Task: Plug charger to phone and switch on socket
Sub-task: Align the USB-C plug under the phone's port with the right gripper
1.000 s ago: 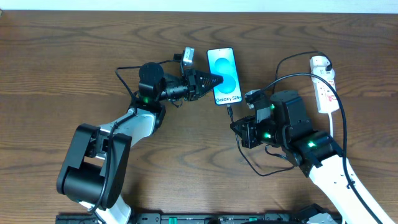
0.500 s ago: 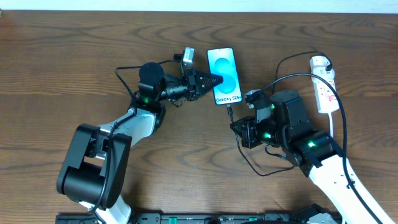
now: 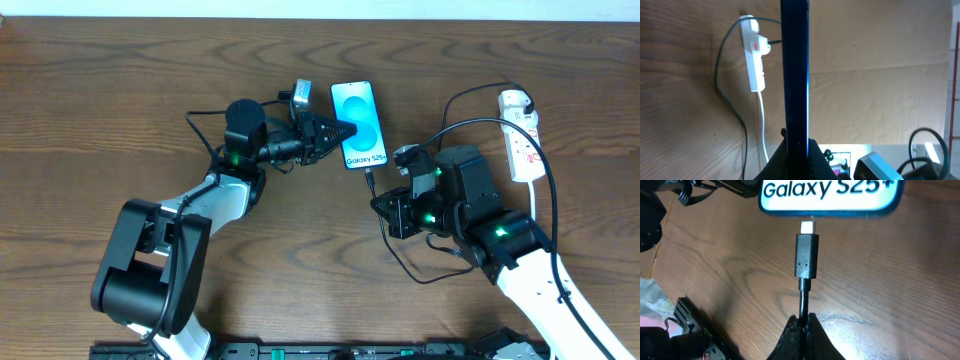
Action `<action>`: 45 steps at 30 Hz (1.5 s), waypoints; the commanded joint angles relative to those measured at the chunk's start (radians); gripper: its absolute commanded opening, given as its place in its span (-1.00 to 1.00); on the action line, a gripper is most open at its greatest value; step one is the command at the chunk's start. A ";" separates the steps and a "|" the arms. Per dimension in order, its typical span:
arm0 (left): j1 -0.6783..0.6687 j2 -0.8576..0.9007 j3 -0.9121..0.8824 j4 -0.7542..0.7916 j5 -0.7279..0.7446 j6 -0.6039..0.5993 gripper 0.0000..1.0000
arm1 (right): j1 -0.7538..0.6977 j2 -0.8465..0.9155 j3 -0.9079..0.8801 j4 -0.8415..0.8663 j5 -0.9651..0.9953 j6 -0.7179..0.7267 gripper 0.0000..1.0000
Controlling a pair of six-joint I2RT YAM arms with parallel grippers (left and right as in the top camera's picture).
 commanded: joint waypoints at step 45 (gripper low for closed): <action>0.020 -0.006 0.025 0.044 0.035 0.025 -0.85 | 0.007 0.032 0.003 0.049 0.000 0.018 -0.98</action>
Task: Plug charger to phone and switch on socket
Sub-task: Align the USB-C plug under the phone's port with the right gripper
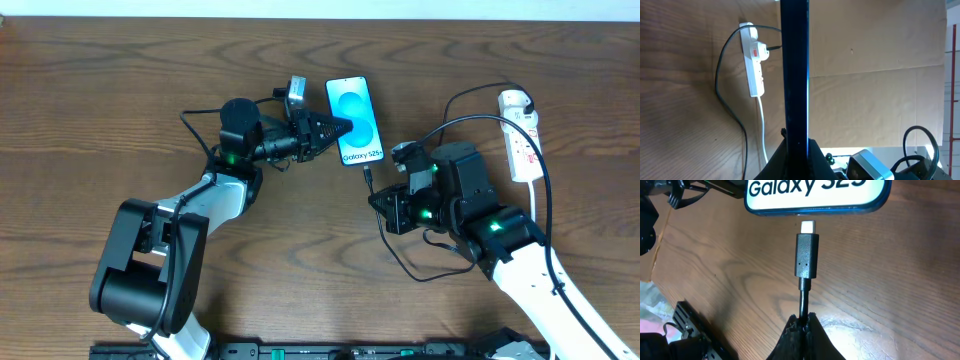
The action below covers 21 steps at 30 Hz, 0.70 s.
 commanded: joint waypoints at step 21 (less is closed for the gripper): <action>-0.005 -0.006 0.025 0.016 0.038 0.020 -0.85 | 0.007 0.000 0.003 0.035 -0.001 0.007 -0.98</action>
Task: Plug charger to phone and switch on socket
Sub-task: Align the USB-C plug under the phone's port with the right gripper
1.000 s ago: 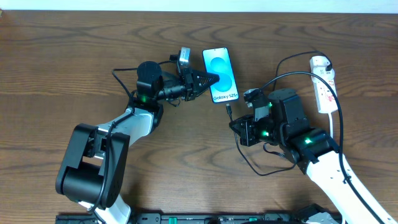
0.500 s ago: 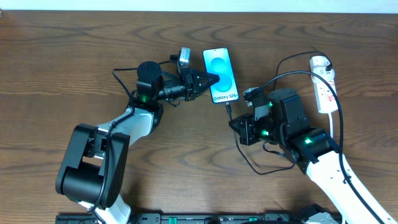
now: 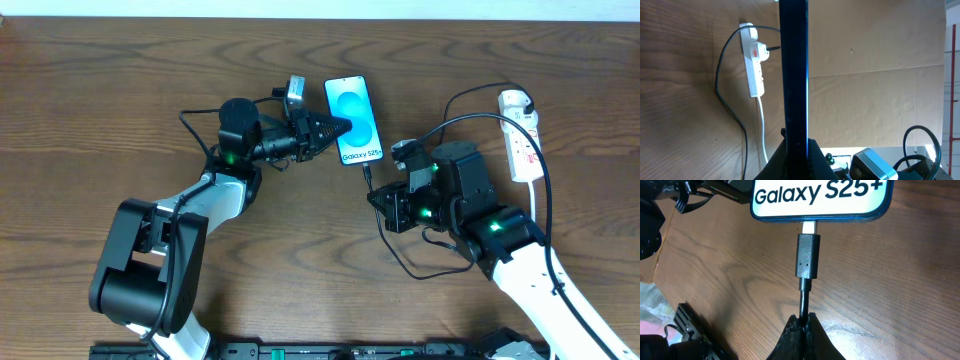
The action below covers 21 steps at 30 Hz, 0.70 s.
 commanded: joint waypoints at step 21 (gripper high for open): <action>-0.009 -0.006 0.025 0.016 0.020 -0.036 -0.85 | 0.012 0.002 0.003 0.010 -0.018 0.022 -0.98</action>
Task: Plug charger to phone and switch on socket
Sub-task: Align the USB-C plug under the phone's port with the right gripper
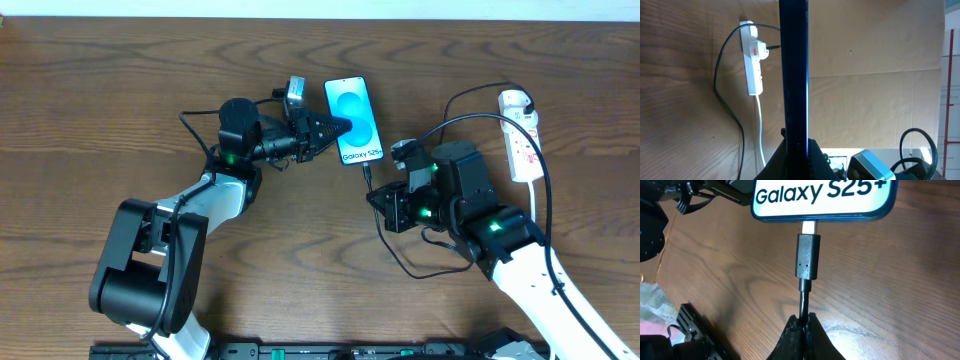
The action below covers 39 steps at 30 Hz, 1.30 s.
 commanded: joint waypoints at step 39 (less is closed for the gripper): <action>-0.009 -0.006 0.025 0.016 0.098 0.076 -0.85 | 0.009 0.002 0.003 0.072 0.070 0.029 -0.98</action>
